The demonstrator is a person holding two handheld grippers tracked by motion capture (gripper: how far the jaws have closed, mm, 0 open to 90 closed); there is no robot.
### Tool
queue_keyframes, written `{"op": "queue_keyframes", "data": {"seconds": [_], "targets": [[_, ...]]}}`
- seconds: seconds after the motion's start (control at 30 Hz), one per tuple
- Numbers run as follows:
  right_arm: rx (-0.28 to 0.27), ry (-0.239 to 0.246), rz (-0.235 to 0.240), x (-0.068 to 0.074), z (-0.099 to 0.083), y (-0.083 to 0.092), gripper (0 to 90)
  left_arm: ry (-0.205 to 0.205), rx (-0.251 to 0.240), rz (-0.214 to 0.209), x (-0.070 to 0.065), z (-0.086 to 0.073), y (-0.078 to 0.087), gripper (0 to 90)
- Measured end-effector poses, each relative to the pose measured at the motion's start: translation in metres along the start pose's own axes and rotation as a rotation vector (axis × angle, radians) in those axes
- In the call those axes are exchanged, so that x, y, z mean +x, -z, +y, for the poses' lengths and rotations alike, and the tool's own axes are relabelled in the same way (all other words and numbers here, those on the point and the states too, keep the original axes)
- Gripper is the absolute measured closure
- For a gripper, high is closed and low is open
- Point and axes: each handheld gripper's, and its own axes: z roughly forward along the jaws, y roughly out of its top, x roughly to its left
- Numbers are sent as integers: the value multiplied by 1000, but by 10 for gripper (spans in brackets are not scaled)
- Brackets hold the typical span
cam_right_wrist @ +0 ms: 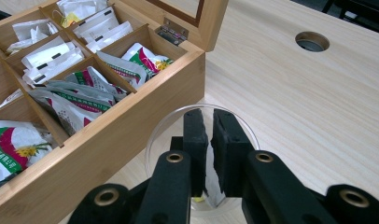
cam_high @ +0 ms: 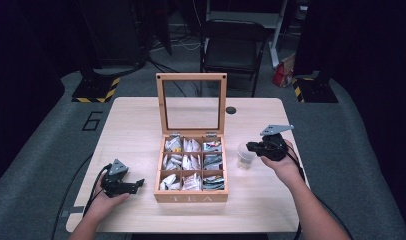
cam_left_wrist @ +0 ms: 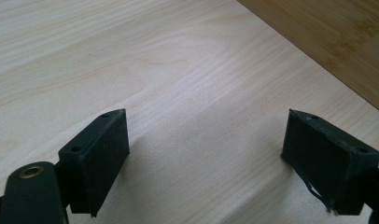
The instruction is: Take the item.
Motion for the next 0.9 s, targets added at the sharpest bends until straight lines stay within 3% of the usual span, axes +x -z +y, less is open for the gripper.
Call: {"op": "queue_keyframes", "data": {"seconds": [0.2,0.5,0.9], "targets": [[-3,-5,-2,0,-1,1,826,-3,12,-5,0,0,1,141],[-40,-30,-15,5,-1,9,514,-2,5,-1,0,0,0,141],[-57,-63,-69,6,-14,22,331,-2,13,-6,0,0,1,141]]}}
